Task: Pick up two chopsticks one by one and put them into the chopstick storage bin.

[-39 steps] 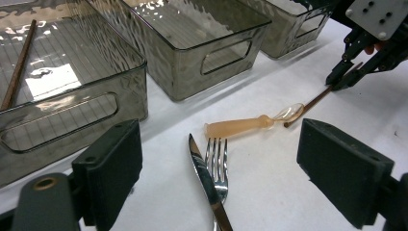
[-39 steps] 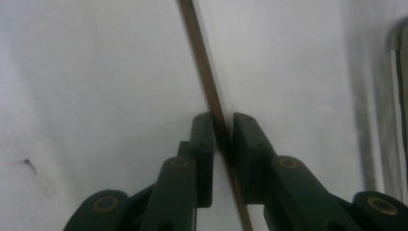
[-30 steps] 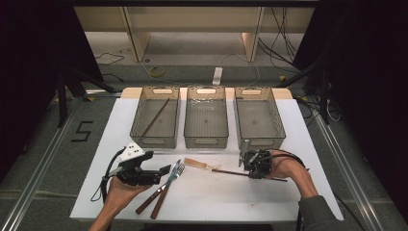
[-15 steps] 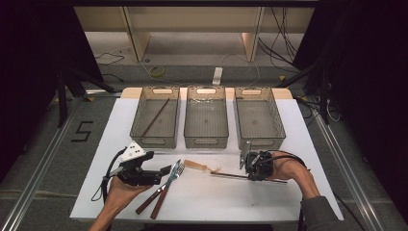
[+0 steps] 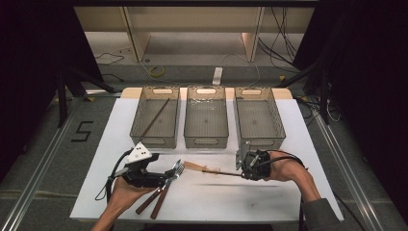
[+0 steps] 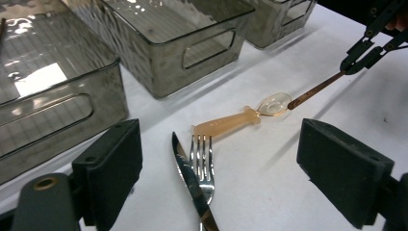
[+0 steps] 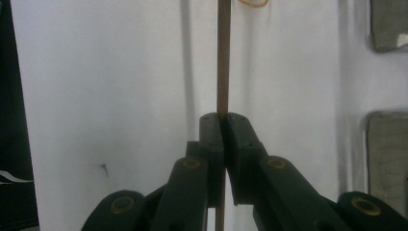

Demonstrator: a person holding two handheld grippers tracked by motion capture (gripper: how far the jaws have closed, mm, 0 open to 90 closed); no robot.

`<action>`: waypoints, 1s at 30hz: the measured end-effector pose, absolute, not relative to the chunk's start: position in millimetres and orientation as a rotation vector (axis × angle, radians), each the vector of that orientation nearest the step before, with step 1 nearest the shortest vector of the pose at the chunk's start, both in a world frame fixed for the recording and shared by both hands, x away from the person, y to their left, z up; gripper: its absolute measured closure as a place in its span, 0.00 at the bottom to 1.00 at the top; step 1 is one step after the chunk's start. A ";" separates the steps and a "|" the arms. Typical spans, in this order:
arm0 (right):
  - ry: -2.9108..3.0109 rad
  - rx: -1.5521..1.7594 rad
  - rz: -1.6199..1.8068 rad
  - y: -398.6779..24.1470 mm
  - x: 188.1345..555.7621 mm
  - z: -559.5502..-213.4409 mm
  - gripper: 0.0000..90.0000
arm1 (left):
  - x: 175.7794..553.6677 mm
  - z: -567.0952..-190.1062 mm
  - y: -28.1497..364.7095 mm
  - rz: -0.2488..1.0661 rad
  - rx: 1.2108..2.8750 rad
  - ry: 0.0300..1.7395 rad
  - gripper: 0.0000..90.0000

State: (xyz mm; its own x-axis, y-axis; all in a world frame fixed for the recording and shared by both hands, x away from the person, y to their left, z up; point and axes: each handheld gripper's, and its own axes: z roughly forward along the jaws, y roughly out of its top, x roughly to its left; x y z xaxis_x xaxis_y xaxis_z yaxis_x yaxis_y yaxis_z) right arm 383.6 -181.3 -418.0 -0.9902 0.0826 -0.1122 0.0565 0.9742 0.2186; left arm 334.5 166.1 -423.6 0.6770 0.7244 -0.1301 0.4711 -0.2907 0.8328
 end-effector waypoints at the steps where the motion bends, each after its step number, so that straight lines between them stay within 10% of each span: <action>1: 2.990 0.079 0.326 -177.7 381.3 -415.6 0.96 | 334.3 -423.7 164.4 0.333 1.953 0.924 0.17; 30: 2.945 -0.109 0.345 -143.3 358.2 -402.3 0.96 | 325.9 -431.6 113.0 0.251 2.151 0.729 0.19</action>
